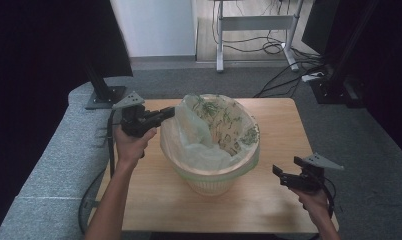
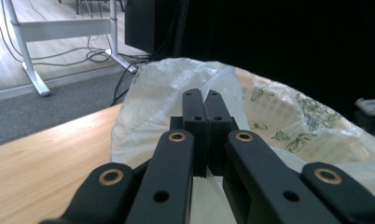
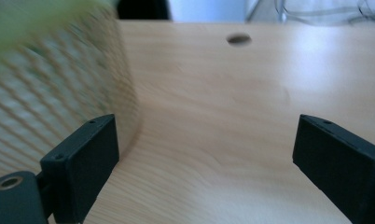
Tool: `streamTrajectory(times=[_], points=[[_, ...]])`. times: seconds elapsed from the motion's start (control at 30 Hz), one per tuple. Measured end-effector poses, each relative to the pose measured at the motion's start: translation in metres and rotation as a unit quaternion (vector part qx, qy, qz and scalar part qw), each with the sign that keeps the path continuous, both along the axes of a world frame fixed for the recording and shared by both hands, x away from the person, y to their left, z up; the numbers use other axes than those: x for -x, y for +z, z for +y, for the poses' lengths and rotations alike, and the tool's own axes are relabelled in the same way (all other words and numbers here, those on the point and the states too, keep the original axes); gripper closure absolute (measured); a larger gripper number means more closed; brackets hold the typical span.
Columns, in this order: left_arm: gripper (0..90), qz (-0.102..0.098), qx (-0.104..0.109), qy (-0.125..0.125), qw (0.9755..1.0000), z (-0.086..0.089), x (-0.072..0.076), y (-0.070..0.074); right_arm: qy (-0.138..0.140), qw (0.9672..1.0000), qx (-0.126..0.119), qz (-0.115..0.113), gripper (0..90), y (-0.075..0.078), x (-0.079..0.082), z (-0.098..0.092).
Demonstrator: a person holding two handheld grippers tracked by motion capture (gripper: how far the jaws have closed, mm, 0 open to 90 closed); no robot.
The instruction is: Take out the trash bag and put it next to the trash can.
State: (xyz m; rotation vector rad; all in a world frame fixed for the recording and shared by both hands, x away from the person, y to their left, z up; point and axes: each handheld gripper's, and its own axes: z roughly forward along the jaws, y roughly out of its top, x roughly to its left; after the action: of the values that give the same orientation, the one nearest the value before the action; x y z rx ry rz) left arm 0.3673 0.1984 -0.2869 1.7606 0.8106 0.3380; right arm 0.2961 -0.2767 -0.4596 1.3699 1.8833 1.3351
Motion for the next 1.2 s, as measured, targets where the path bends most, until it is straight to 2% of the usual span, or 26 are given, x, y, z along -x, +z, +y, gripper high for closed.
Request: streamTrajectory(times=[0.1,0.2,0.33,0.5,0.63,0.73,0.77,0.87,1.0,1.1,1.17,1.2], points=[[90.0,-0.002,0.001,-0.001,1.0,-0.002,-0.001,0.006,0.028,0.9991,0.002,-0.032,8.2,0.03,0.006,0.008],[90.0,-0.003,-0.001,-0.002,1.0,-0.004,-0.002,0.011,0.066,0.9959,-0.002,-0.061,8.8,0.062,0.013,0.019],[90.0,0.001,0.002,-0.004,1.0,-0.005,-0.004,0.014,0.132,0.9876,-0.025,-0.082,9.1,0.097,0.019,0.039],[90.0,0.006,0.011,-0.006,0.9999,-0.003,-0.005,0.014,0.202,0.9754,-0.023,-0.084,8.9,0.126,0.02,0.069],[90.0,0.007,0.014,-0.011,0.9998,-0.002,-0.004,0.012,0.241,0.9672,-0.01,-0.078,8.6,0.136,0.017,0.093],[90.0,0.007,0.017,-0.014,0.9997,0.0,-0.004,0.011,0.261,0.9629,0.0,-0.07,11.7,0.137,0.014,0.109],[90.0,0.007,0.017,-0.015,0.9997,0.0,-0.004,0.01,0.271,0.9601,0.002,-0.067,15.7,0.136,0.013,0.114],[90.0,0.006,0.016,-0.016,0.9997,0.001,-0.003,0.01,0.296,0.9532,0.013,-0.058,16.8,0.133,0.011,0.129],[90.0,0.007,0.018,-0.016,0.9997,0.003,-0.003,0.011,0.328,0.9428,0.033,-0.052,26.3,0.129,0.01,0.144],[90.0,0.009,0.019,-0.016,0.9996,0.003,-0.003,0.011,0.357,0.9324,0.025,-0.051,44.0,0.13,0.011,0.146],[90.0,0.01,0.02,-0.017,0.9996,0.003,-0.003,0.01,0.382,0.9229,0.018,-0.047,60.6,0.131,0.012,0.146],[90.0,0.009,0.019,-0.017,0.9996,0.003,-0.003,0.01,0.391,0.9194,0.014,-0.043,69.0,0.132,0.012,0.146]])
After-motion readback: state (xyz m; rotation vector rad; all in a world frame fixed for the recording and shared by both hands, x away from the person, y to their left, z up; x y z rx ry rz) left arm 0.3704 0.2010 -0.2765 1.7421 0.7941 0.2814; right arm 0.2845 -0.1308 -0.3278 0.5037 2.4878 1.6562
